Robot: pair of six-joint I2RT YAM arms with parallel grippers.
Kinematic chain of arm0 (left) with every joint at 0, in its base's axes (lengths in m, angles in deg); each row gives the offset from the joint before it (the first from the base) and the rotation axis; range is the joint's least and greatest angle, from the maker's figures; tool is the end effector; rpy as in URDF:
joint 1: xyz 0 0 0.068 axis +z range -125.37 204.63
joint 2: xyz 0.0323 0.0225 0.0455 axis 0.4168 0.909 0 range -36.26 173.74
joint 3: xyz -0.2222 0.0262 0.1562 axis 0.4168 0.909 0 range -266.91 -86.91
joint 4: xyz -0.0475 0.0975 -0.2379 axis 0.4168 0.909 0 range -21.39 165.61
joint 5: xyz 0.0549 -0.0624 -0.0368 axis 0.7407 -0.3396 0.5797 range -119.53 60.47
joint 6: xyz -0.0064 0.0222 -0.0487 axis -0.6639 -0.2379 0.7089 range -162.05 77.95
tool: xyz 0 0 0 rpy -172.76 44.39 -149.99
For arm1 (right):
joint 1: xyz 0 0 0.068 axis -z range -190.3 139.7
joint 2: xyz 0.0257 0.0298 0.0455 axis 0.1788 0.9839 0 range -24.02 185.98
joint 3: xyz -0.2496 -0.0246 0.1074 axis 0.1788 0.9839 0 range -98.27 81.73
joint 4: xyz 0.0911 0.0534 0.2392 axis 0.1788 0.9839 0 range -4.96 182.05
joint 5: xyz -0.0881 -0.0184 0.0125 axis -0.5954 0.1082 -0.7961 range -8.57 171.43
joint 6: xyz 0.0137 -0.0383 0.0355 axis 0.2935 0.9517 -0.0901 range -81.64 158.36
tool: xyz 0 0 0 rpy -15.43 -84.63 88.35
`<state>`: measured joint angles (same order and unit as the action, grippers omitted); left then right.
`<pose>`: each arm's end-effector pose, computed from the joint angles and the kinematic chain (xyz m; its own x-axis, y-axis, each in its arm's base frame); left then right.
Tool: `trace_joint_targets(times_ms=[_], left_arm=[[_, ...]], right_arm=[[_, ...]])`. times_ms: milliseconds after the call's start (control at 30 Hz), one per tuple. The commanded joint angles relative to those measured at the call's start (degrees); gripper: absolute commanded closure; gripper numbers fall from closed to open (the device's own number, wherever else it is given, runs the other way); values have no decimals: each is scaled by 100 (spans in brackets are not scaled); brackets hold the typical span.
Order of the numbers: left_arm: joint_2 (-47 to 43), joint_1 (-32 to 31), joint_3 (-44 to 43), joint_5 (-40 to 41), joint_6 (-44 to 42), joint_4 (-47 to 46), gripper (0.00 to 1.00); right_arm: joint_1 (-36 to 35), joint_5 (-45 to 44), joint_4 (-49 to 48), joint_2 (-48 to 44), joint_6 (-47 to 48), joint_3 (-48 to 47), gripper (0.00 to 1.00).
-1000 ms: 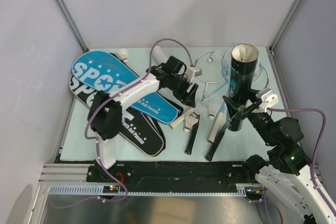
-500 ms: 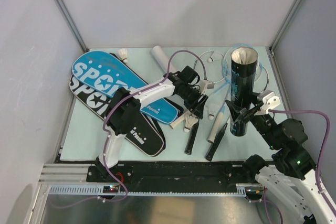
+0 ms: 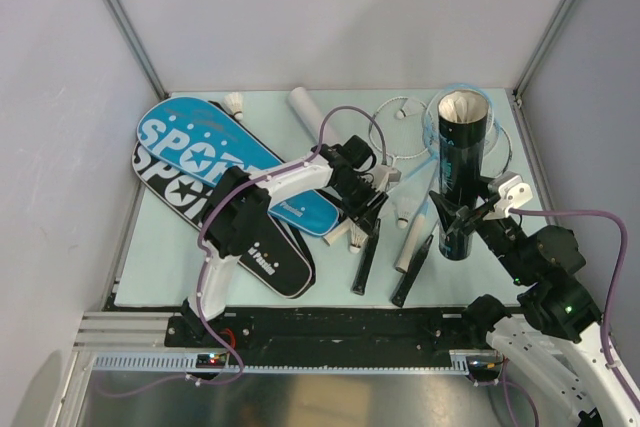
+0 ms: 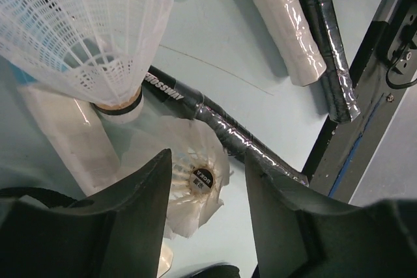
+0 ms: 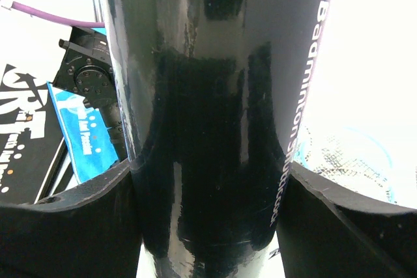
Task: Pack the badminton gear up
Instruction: Pick up the shuttlecock at the center of the board, then place the shuttlecock at the shuttle tube.
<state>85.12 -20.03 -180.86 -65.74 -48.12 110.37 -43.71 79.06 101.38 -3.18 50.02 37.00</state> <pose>0.2976 -0.3235 0.1833 -0.5856 0.6984 -0.4115 0.7826 0.3547 -0.5115 0.0688 0.0437 0.3759 0.2117 -0.1022 -0.9720 -0.4831 0.8536 -0.1950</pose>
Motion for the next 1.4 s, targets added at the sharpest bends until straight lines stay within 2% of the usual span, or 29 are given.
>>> trace_joint_targets(times_ms=[0,133,300,367,633,767,933,1133,1267,1367], left_arm=[[-345,-1,-4,51,-180,130,50],[-419,1,-30,50,-154,177,64],[-531,1,-253,87,4,259,93],[-639,2,-347,-1,95,275,98],[-1498,195,-994,537,1197,269,100],[-2034,473,-1384,1207,1800,263,100],[-2989,635,-1729,2525,2381,246,100],[-4155,699,-1509,3631,2630,233,100],[-4890,729,-1161,3676,2780,208,100],[-5389,734,-810,3350,2811,48,100]], right_arm=[[-20,42,-322,20,102,-308,73],[-17,63,-356,63,113,-308,73],[-20,157,-300,121,12,-306,73],[-22,171,-294,124,-48,-308,73],[-25,419,-303,321,-272,-278,72],[-33,515,-350,524,-194,-155,70],[-39,642,-579,732,25,53,70],[-99,1090,-370,1126,686,214,70],[-266,1542,-429,1424,750,252,69],[-585,1664,-542,1736,906,273,68]])
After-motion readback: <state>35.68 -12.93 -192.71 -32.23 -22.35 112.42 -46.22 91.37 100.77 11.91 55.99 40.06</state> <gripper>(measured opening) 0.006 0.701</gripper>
